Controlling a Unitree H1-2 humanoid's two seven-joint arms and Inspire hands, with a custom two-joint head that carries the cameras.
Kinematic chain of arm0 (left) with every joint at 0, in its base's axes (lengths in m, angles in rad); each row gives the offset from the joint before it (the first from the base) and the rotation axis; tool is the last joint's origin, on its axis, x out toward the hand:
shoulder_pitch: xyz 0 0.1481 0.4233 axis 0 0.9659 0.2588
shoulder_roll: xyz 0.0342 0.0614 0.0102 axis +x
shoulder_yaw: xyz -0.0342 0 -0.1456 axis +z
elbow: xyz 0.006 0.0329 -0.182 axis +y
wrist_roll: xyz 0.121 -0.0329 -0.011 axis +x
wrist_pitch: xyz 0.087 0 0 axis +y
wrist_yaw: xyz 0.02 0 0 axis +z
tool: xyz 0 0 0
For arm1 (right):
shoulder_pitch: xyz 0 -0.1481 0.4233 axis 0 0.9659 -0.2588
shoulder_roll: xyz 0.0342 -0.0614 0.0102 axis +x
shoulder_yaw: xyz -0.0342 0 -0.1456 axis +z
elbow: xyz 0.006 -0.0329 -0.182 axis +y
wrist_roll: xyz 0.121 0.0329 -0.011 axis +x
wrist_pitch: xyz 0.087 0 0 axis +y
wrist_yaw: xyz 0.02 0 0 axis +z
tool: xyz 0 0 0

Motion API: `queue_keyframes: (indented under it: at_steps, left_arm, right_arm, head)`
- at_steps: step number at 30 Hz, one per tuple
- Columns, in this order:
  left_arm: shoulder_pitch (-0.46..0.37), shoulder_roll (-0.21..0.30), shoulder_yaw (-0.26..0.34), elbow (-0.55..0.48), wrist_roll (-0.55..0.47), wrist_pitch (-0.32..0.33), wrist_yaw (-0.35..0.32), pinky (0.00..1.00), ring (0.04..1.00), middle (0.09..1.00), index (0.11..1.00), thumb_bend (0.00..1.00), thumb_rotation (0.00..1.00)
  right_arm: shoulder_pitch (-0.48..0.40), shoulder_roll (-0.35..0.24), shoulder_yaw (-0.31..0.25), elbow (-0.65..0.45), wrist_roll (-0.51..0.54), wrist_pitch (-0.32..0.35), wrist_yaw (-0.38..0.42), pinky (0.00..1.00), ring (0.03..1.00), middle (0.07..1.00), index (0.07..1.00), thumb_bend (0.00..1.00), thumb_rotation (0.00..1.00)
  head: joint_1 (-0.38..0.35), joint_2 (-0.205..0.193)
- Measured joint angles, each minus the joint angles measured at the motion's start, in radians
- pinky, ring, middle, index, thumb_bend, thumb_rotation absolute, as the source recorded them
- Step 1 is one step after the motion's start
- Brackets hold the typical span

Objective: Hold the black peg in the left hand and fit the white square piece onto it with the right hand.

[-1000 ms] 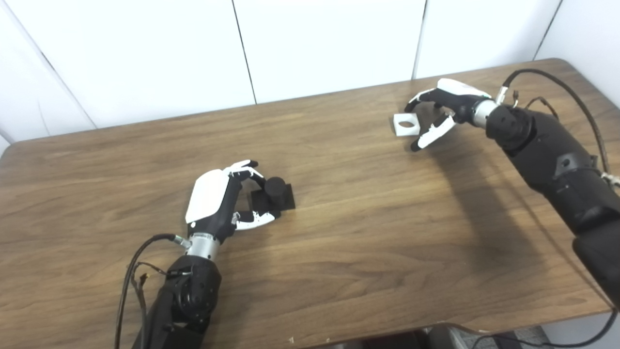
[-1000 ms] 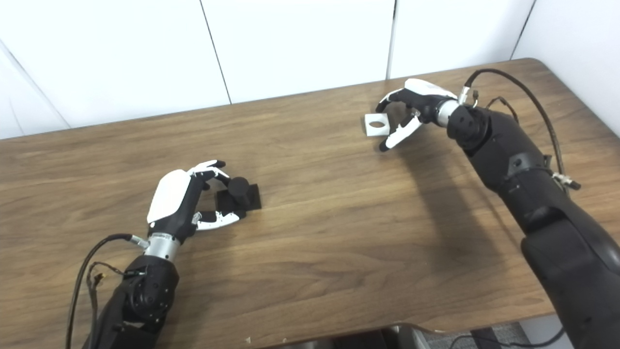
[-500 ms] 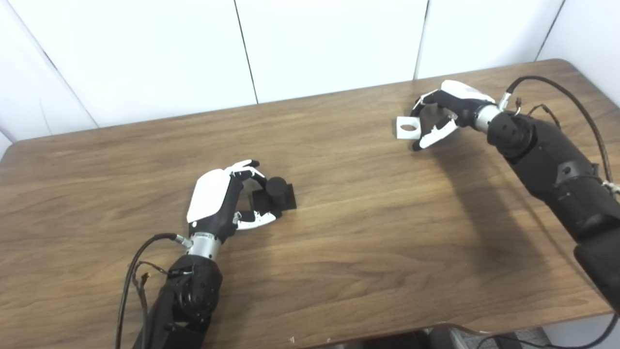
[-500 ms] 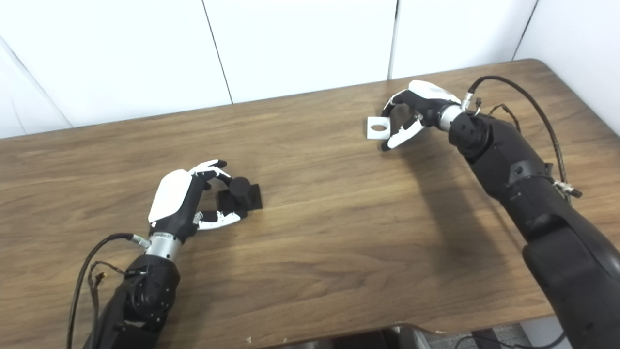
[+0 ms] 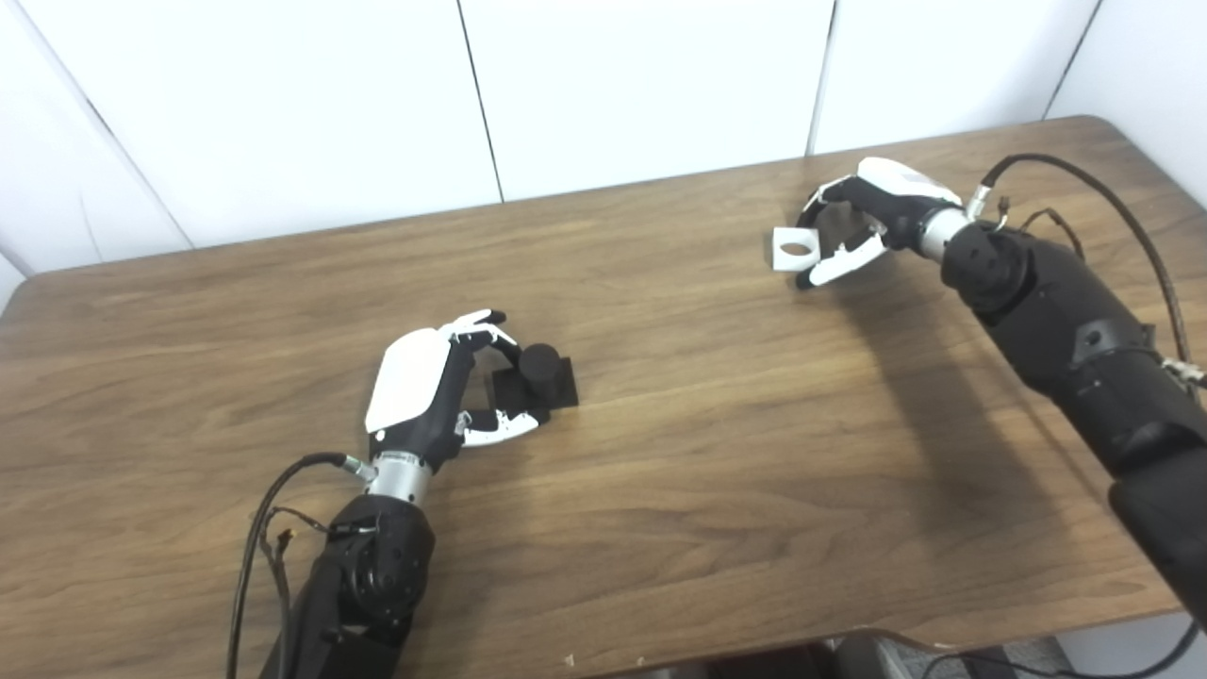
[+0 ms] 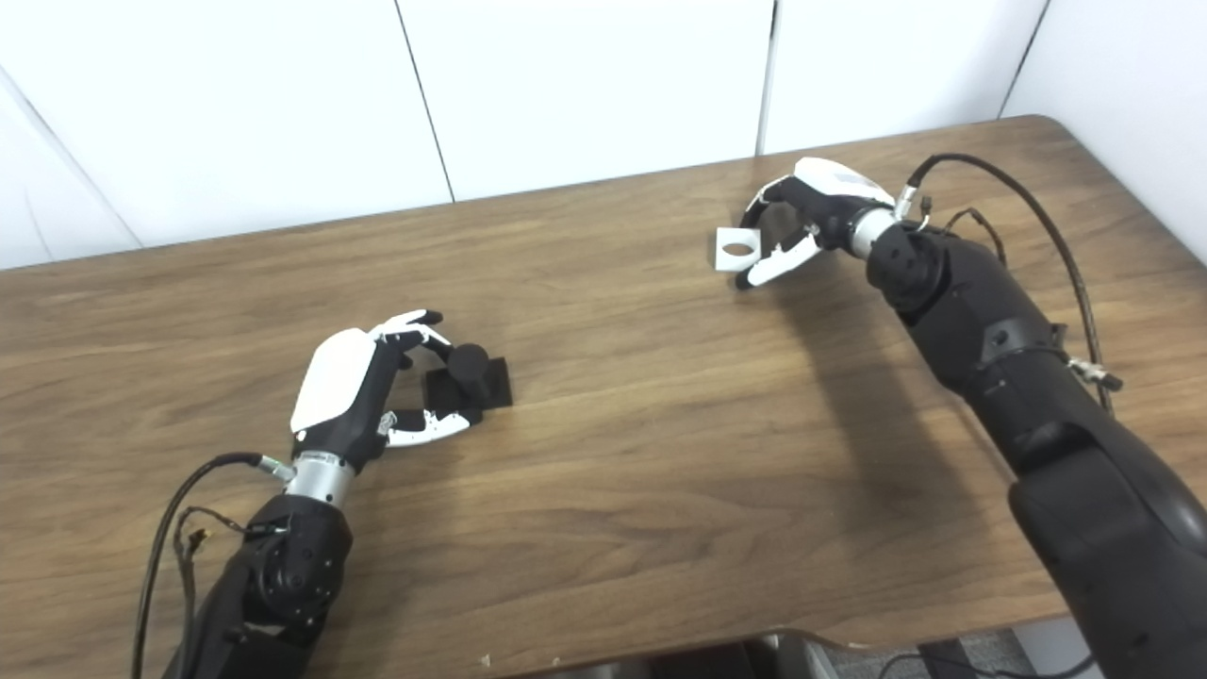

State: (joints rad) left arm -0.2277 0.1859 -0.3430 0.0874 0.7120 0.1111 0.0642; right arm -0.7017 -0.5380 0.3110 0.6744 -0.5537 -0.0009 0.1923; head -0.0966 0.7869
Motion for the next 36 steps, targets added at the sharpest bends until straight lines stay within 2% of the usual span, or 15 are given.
queue_keyframes:
  at_steps: [13,18,29,36]
  left_arm:
    - [0.002,-0.002,0.002,0.0,0.0,0.002,0.001,0.64,0.827,0.839,0.49,0.52,0.07]
    - [0.004,-0.003,0.003,-0.002,0.001,0.002,0.001,0.64,0.831,0.841,0.491,0.52,0.07]
    - [0.011,-0.002,0.004,-0.011,0.001,0.004,0.0,0.63,0.821,0.835,0.491,0.52,0.07]
    - [0.01,-0.002,0.003,-0.012,0.001,0.004,0.0,0.64,0.825,0.837,0.49,0.52,0.07]
  right_arm:
    - [-0.031,0.029,0.012,0.065,-0.022,0.002,-0.055,0.85,0.911,0.868,0.676,0.74,0.4]
    - [-0.031,0.029,0.012,0.066,-0.022,0.004,-0.056,0.84,0.914,0.868,0.674,0.74,0.41]
    - [-0.019,0.022,0.012,0.041,-0.019,0.005,-0.047,0.87,0.927,0.867,0.674,0.74,0.36]
    - [-0.013,0.006,0.016,0.025,-0.019,0.001,-0.03,0.85,0.926,0.875,0.684,0.73,0.33]
  head:
    - [0.009,0.009]
    - [0.009,0.011]
    - [0.011,0.015]
    - [0.008,0.015]
